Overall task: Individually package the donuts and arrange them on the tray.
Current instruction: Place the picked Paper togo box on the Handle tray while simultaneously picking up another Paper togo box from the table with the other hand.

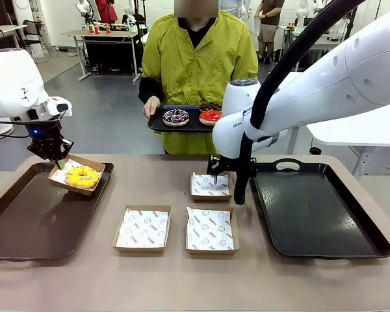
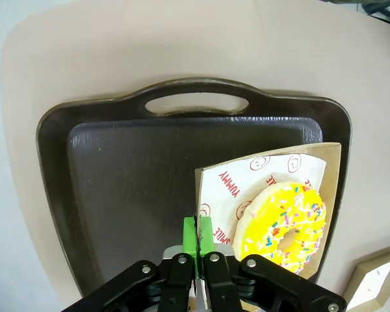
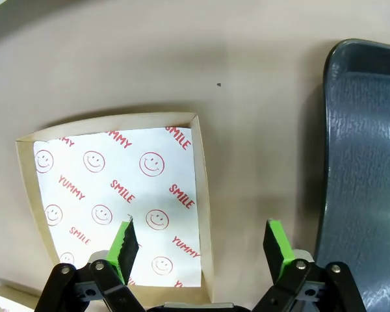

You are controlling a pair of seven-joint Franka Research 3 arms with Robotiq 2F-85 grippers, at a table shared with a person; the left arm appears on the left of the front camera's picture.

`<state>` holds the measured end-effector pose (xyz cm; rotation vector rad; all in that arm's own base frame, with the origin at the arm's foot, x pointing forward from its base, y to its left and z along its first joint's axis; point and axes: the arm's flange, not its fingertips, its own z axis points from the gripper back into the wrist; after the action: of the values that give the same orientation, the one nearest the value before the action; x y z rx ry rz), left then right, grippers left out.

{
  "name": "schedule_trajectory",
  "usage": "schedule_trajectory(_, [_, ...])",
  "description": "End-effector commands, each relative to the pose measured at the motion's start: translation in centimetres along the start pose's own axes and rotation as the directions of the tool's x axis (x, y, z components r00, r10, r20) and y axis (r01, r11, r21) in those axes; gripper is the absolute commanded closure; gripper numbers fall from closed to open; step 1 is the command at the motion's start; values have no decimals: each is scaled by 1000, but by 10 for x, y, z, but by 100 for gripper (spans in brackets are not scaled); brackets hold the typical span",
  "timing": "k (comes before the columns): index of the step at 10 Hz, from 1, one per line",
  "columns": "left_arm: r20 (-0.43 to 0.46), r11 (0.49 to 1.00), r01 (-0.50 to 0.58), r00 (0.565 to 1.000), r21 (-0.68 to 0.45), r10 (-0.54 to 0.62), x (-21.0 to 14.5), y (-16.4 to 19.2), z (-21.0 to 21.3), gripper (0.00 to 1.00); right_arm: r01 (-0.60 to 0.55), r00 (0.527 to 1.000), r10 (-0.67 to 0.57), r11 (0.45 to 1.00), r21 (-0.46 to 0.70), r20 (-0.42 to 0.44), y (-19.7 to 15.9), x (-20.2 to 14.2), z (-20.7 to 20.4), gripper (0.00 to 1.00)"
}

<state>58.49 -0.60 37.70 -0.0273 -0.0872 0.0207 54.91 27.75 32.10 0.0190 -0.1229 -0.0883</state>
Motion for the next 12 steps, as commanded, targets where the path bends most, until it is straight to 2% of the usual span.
schedule_trajectory(1, [12, 1000, -1, 1000, -17, 1, 12, 0, -4, 99, 24, 1000, -24, 999, 35, 8, 0, -2, -5, 0])
schedule_trajectory(2, [11, 1000, 15, 1000, -15, -14, 12, 0, -6, 53, 17, 1000, -18, 999, 41, 21, -1, -2, -4, 59])
schedule_trajectory(3, [6, 1000, 13, 1000, -9, -13, 12, -1, -6, 41, 12, 999, -14, 999, 42, 31, -2, -2, -2, 60])
schedule_trajectory(4, [1, 1000, 15, 1000, -8, -15, 11, -1, -6, 0, 13, 999, -15, 999, 45, 34, -3, -2, -1, 100])
schedule_trajectory(6, [-8, 1000, 15, 1000, -10, -15, 11, -1, -7, 0, 20, 1000, -21, 999, 50, 21, -4, -1, -3, 100])
schedule_trajectory(7, [-11, 1000, 15, 1000, -13, -16, 11, -1, -6, 20, 26, 1000, -26, 998, 49, 17, -4, 0, -4, 87])
schedule_trajectory(8, [-14, 1000, 16, 1000, -16, -16, 11, -1, -6, 10, 32, 999, -33, 998, 49, 15, -5, 1, -5, 97])
schedule_trajectory(9, [-16, 1000, 17, 1000, -18, -17, 11, -1, -6, 0, 35, 999, -36, 998, 48, 15, -5, 2, -5, 100])
schedule_trajectory(12, [-26, 999, 16, 1000, -34, -17, 11, -1, -4, 0, 42, 999, -42, 998, 38, 12, -5, 4, -5, 100])
